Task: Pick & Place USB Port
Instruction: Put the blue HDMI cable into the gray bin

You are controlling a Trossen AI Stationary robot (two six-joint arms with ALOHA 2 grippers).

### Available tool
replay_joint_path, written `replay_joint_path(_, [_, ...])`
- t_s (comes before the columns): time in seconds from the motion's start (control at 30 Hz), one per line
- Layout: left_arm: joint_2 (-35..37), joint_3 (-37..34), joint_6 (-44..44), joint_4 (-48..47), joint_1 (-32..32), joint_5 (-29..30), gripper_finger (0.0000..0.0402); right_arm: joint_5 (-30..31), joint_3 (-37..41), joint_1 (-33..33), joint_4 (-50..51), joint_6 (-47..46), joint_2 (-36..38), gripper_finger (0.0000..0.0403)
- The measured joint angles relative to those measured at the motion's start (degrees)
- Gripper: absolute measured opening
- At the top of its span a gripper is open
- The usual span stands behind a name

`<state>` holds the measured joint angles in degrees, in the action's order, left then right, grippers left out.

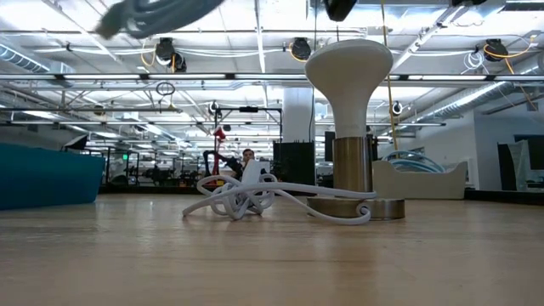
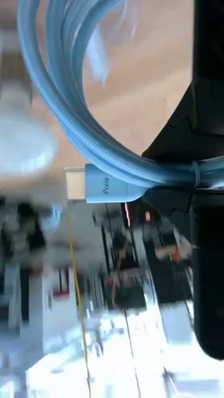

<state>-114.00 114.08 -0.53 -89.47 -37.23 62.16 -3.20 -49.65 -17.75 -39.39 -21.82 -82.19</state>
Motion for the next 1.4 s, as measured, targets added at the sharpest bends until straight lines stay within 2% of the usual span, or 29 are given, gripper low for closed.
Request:
replay_joint_path(0.07, [0.34, 0.14, -0.47, 0.40, 1.14, 3.95, 0.0041, 2.75, 0.00, 0.15, 1.17, 0.17, 0.00, 0.0130])
replay_joint_path(0.17, [0.44, 1.65, -0.95, 2.52, 3.16, 5.19, 0.0041, 6.30, 0.00, 0.48, 2.75, 0.72, -0.02, 0.0130])
replay_joint_path(0.43, [0.40, 1.75, 12.36, 15.27, 4.26, 6.66, 0.0041, 7.32, -0.02, 0.50, 1.93, 1.51, -0.78, 0.0130])
replay_joint_path(0.57, [0.43, 1.75, 14.54, 18.86, 4.80, 6.97, 0.0041, 6.78, -0.04, 0.45, -0.24, 1.53, -1.47, 0.0130])
replay_joint_path(0.87, [0.44, 1.75, 13.33, 18.66, 6.85, 5.37, 0.0041, 7.61, -0.04, 0.40, -1.48, 2.50, -1.64, 0.0130])
replay_joint_path(1.1, [0.47, 1.79, 8.48, 13.69, 7.87, 4.87, 0.0041, 4.50, -0.04, -0.23, -3.76, 3.51, -1.64, 0.0133])
replay_joint_path(1.23, [0.47, 1.79, 8.87, 13.53, 8.26, 4.73, 0.0041, 4.36, -0.04, -0.23, -3.68, 3.03, -1.64, 0.0153])
replay_joint_path(1.4, [0.47, 1.79, 7.83, 12.18, 8.63, 4.49, 0.0041, 3.37, -0.04, -0.32, -3.93, 2.75, -1.64, 0.0201])
